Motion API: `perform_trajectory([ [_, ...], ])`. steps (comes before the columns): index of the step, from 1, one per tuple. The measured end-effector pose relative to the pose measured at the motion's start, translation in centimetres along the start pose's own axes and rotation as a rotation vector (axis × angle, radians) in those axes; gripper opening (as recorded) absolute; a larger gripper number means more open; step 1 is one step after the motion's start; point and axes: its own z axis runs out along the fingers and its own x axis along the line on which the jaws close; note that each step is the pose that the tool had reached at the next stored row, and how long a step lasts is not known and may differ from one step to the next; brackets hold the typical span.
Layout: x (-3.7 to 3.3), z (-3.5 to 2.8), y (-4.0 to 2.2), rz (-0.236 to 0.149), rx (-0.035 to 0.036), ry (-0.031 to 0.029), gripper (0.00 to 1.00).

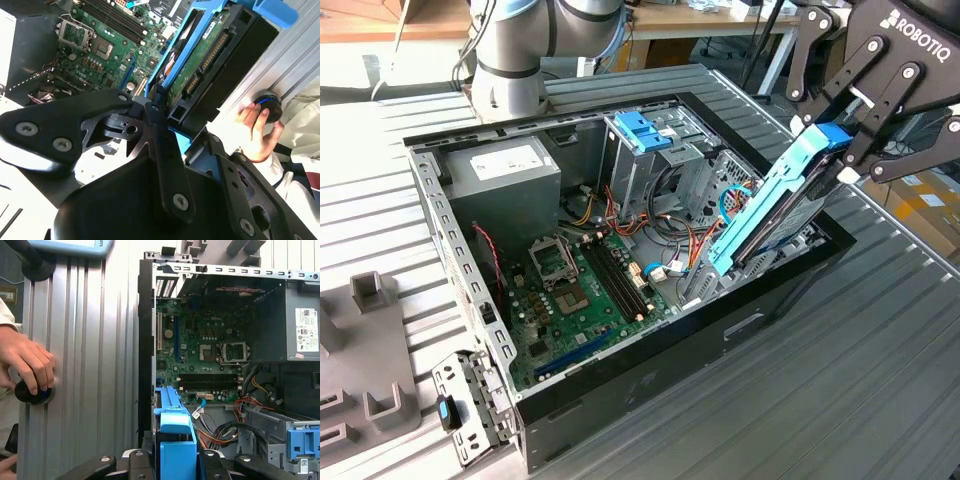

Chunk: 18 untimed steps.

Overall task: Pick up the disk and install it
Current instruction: 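Pick up the disk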

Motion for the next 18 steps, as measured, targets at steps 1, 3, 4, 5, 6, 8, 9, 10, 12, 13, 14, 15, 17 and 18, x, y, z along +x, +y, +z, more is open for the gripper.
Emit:
perform_trajectory([
  [1,0.06,0.0,-0.05,0.0,0.0,-0.0001,0.37],
  [3,0.2,-0.01,-0.15,0.0,0.0,-0.0001,0.37],
  [4,0.27,-0.02,-0.2,0.0,0.0,-0.0001,0.37],
  [5,0.34,-0.03,-0.25,0.0,0.0,-0.0001,0.37],
  [6,0.41,-0.03,-0.3,0.0,0.0,-0.0001,0.37],
  [8,0.68,-0.06,-0.5,0.0,0.0001,-0.0002,0.37],
  [9,0.83,-0.08,-0.63,0.0,0.0,0.0,0.37],
  [10,0.94,-0.09,-0.71,0.0,0.0,0.0001,0.37],
  [12,1.1,-0.1,-0.83,0.0,0.0,0.0,0.37],
  [13,1.23,-0.11,-0.94,0.0,0.0,-0.0001,0.37],
  [14,1.31,-0.12,-1.02,0.0,0.0,0.0,0.37],
  [15,1.37,-0.13,-1.07,0.0,0.0,0.0,0.37],
  [17,1.52,-0.14,-1.19,0.0,0.0,-0.0001,0.37],
  [18,1.59,-0.15,-1.25,0.0,0.0,-0.0001,0.37],
])
